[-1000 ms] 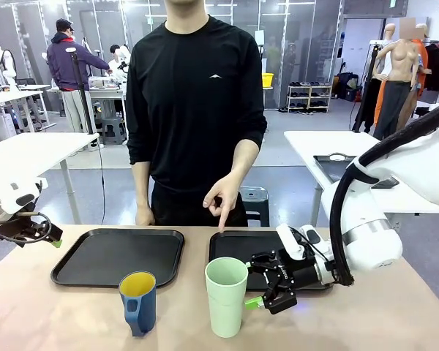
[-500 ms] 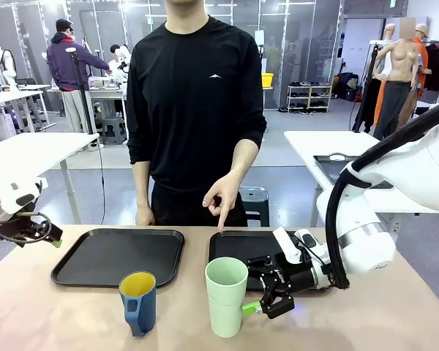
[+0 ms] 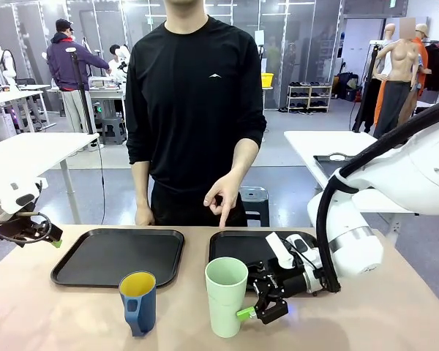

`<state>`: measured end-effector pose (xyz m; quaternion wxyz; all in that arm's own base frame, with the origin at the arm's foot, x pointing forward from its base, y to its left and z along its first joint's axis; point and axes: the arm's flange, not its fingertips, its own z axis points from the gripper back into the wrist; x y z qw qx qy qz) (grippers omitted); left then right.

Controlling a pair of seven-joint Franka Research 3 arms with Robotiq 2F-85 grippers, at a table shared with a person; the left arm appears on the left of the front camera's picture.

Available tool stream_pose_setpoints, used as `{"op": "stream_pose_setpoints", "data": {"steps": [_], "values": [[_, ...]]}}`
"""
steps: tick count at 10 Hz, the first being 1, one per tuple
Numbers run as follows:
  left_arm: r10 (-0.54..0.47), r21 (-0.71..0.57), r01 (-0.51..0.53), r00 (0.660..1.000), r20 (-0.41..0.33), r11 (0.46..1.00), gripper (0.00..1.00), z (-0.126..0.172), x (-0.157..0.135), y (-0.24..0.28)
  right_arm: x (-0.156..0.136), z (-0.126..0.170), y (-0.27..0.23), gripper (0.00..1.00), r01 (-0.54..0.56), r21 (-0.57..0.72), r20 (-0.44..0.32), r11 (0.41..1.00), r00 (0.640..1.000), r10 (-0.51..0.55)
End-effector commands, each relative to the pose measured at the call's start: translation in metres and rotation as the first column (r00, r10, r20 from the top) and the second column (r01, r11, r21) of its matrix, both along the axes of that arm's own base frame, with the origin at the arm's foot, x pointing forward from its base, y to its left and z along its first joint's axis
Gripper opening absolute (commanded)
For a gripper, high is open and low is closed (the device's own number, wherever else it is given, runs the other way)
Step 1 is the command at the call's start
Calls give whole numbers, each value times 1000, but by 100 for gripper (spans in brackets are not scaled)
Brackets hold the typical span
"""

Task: Sort and store the cups by type.
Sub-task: Pick up the Reusable plastic cup.

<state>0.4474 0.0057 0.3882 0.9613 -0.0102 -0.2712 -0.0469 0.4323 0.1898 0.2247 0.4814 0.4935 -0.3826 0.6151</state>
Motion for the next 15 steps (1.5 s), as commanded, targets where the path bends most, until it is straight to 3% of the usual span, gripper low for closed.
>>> {"op": "stream_pose_setpoints", "data": {"steps": [1, 12, 13, 14, 15], "values": [[3, -3, -3, 1000, -1, 1000, 100, -1, 0, 1, 2, -8, 5, 100, -31, 40, 27, 999, 999, 30], [3, -3, -3, 1000, -1, 1000, 100, -1, 0, 1, -1, -19, 25, 100, -101, 78, 11, 992, 995, 101], [3, -3, -3, 1000, -1, 1000, 100, -1, 0, 1, -2, -19, 25, 96, -122, 68, 24, 990, 992, 120], [3, -3, -3, 1000, -1, 1000, 100, -1, 0, 1, -2, -19, 24, 81, -139, 77, 28, 987, 990, 137], [3, -3, -3, 1000, -1, 1000, 100, -1, 0, 1, -1, -18, 24, 77, -141, 80, 23, 987, 990, 140]]}}
